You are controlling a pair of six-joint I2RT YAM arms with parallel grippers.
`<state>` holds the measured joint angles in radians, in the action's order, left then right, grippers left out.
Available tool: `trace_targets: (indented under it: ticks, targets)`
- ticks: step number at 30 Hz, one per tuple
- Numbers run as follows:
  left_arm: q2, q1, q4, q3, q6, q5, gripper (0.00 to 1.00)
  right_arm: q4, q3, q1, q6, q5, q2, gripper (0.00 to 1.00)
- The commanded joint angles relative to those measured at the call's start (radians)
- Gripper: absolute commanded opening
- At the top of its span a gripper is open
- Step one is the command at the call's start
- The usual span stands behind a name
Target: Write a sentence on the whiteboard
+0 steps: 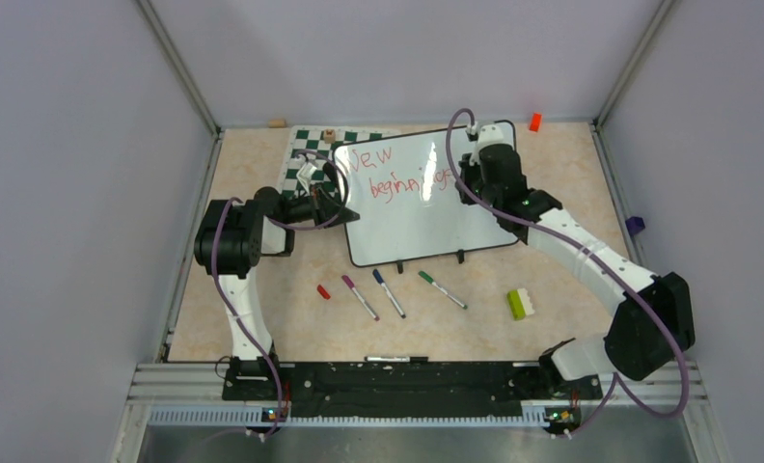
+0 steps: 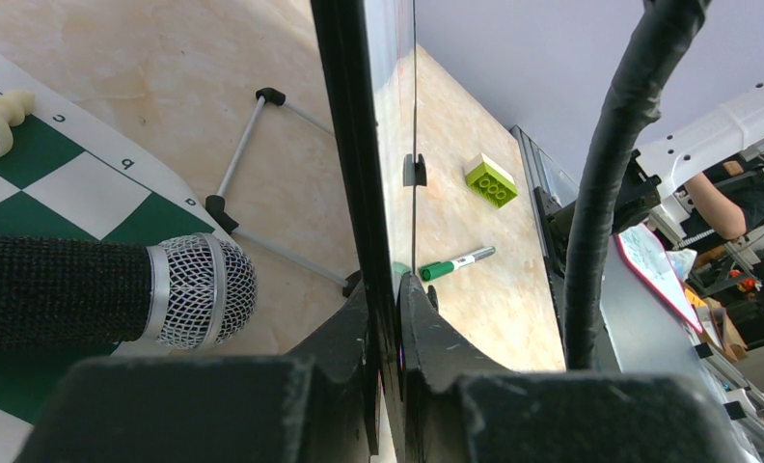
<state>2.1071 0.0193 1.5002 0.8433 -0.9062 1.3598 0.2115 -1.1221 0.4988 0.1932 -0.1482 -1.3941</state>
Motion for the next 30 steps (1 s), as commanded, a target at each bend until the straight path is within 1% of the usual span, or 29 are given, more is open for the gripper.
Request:
trace_targets:
  ticks: [1, 5, 11, 21, 24, 27, 28, 30]
  targets:
    - [-0.004, -0.007, 0.119, -0.013, 0.154, 0.055, 0.0, 0.014, 0.011, -0.012, -0.006, -0.111, 0.038, 0.0]
    - [-0.004, -0.007, 0.118, -0.013, 0.154, 0.056, 0.0, 0.032, 0.012, -0.012, -0.005, -0.118, 0.045, 0.0]
    - [-0.004, -0.007, 0.118, -0.013, 0.153, 0.055, 0.0, 0.058, 0.024, -0.012, -0.017, -0.07, 0.06, 0.0]
    - [-0.005, -0.008, 0.119, -0.015, 0.155, 0.056, 0.0, 0.025, 0.003, -0.012, 0.004, 0.067, 0.063, 0.0]
    - [-0.006, -0.007, 0.119, -0.015, 0.155, 0.056, 0.0, -0.001, 0.011, -0.011, 0.022, 0.121, 0.105, 0.0]
    - [-0.006, -0.008, 0.118, -0.015, 0.155, 0.055, 0.0, -0.053, 0.055, -0.009, 0.068, 0.192, 0.163, 0.0]
    - [-0.006, -0.007, 0.119, -0.015, 0.156, 0.056, 0.0, -0.065, 0.07, 0.005, 0.081, 0.195, 0.177, 0.0]
    - [-0.005, -0.007, 0.119, -0.015, 0.156, 0.056, 0.0, -0.058, 0.08, 0.079, 0.075, 0.078, 0.185, 0.0]
